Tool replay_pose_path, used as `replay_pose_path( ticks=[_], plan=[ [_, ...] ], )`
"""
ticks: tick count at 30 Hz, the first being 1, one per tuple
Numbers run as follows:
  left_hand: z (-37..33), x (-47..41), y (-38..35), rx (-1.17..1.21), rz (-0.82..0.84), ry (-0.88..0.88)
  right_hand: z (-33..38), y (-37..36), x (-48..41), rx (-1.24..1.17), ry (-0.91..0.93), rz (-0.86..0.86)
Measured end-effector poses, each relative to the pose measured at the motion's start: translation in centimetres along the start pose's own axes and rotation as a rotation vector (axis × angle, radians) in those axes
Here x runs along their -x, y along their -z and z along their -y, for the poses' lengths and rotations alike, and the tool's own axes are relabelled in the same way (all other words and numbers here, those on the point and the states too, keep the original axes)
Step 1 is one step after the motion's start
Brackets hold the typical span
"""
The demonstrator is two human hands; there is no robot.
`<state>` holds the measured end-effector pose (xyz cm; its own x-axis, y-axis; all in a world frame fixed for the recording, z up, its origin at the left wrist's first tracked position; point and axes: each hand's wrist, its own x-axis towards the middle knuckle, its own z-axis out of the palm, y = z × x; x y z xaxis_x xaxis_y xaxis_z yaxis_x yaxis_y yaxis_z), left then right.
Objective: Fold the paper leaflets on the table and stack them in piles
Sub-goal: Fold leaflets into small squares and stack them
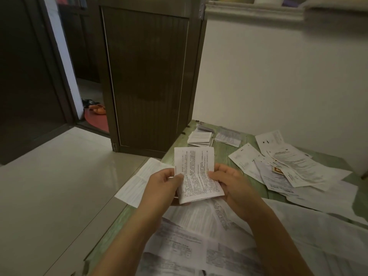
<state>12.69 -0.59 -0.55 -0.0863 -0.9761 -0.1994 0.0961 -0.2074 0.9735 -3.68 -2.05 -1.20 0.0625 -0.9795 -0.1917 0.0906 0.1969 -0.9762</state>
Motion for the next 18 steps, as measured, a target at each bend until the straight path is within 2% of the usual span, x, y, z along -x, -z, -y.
replay_pose_path(
  ticks=[8, 14, 18],
  plan=[
    [-0.05, 0.54, 0.30, -0.031, -0.047, 0.001, -0.35, -0.21, 0.23, -0.097, -0.006, 0.104],
    [0.11, 0.45, 0.45, 0.106, -0.092, 0.051, -0.65, -0.67, 0.31, 0.058, 0.068, 0.063],
    [0.12, 0.56, 0.71, 0.233, -0.049, 0.093, -0.63, -0.87, 0.46, 0.100, 0.191, 0.005]
  ],
)
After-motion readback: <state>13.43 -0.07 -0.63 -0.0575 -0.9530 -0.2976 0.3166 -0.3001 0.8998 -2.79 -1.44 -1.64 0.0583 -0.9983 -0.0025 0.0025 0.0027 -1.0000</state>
